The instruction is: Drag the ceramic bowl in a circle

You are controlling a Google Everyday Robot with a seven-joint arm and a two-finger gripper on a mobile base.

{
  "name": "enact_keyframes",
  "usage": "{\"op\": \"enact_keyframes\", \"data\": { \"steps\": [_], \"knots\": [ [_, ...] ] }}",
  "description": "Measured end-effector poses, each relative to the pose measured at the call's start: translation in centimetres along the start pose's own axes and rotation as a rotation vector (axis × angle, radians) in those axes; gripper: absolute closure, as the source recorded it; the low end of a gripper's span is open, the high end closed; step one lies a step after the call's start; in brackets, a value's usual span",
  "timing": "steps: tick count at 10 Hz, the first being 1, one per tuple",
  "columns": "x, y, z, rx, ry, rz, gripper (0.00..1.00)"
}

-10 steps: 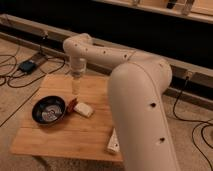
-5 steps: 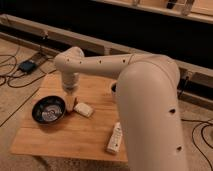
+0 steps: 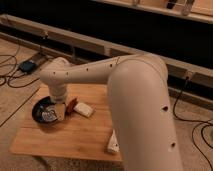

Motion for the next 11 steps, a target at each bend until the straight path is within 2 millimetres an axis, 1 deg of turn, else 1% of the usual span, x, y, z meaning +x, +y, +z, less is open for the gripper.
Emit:
{"op": "enact_keyframes", "data": {
  "steps": [1, 4, 6, 10, 11],
  "knots": [
    [-0.7, 0.4, 0.7, 0.003, 0.003, -0.016, 0.20],
    [-1.5, 1.4, 2.8, 0.016, 0.030, -0.053, 0.20],
    [-2.6, 1.8, 4.5, 0.022, 0.039, -0.090, 0.20],
    [-3.9, 2.7, 8.2, 0.004, 0.063, -0.160, 0.20],
    [-4.3, 2.9, 9.5, -0.006, 0.074, -0.183, 0.20]
  ]
}}
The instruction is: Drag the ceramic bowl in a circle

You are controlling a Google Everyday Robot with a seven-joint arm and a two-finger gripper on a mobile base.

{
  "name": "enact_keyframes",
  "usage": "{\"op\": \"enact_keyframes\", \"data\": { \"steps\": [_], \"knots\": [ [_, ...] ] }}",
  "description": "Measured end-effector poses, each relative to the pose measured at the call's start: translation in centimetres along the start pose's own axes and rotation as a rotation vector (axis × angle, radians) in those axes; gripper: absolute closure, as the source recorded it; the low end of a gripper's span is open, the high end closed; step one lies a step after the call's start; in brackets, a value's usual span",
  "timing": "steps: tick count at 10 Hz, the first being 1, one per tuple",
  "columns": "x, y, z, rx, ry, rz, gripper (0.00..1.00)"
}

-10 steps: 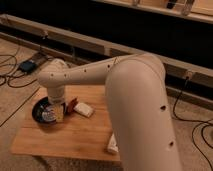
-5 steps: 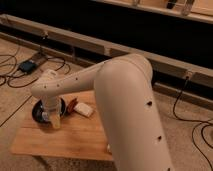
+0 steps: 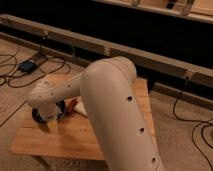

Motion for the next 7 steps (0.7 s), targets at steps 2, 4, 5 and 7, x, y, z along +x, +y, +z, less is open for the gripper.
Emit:
{"op": "enact_keyframes", "data": {
  "steps": [2, 4, 5, 7],
  "knots": [
    [-0.3, -0.2, 1.3, -0.010, 0.013, -0.015, 0.20],
    [-0.2, -0.9, 2.1, -0.011, 0.021, -0.013, 0.20],
    [-0.3, -1.2, 2.3, -0.012, 0.024, -0.010, 0.20],
    [-0.2, -1.7, 2.5, -0.011, 0.025, -0.001, 0.20]
  ]
}}
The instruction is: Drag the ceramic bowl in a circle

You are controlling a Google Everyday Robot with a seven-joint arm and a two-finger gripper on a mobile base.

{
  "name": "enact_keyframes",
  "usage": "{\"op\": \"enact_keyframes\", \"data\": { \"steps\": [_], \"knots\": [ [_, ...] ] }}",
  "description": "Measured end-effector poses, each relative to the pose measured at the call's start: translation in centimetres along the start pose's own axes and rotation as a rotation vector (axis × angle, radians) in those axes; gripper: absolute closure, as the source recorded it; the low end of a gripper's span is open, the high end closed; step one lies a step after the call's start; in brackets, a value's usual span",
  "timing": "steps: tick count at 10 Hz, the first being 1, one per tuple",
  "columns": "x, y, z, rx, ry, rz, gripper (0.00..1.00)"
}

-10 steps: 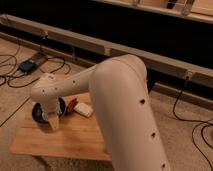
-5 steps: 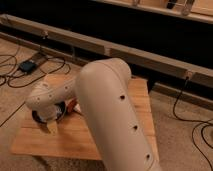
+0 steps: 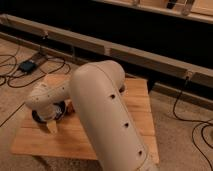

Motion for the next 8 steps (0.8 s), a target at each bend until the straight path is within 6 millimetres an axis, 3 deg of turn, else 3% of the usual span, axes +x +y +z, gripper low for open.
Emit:
{"op": "enact_keyframes", "data": {
  "steps": [2, 8],
  "knots": [
    [0.07, -0.12, 0.24, -0.004, 0.005, 0.001, 0.23],
    [0.36, 0.03, 0.46, -0.015, 0.014, 0.011, 0.82]
  ]
}}
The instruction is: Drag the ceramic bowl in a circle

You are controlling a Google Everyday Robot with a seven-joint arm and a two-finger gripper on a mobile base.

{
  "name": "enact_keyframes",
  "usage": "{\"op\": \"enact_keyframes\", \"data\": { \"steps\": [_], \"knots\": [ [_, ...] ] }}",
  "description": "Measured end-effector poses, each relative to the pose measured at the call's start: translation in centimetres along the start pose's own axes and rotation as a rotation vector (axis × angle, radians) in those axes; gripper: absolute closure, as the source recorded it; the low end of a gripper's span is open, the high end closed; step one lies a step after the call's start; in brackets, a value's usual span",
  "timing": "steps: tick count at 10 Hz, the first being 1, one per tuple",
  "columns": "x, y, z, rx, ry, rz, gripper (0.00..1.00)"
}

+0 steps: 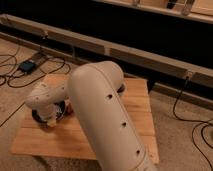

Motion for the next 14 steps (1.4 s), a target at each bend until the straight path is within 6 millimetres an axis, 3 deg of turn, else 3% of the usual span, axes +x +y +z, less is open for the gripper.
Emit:
{"op": "enact_keyframes", "data": {
  "steps": [1, 3, 9, 14],
  "knots": [
    [0.1, 0.0, -0.1, -0.001, 0.000, 0.006, 0.94],
    [0.3, 0.1, -0.6, -0.003, -0.001, 0.012, 1.00],
    [-0.2, 0.1, -4.2, 0.018, -0.036, 0.006, 1.00],
    [2.4, -4.0, -4.6, 0.028, 0.057, 0.048, 1.00]
  ]
}}
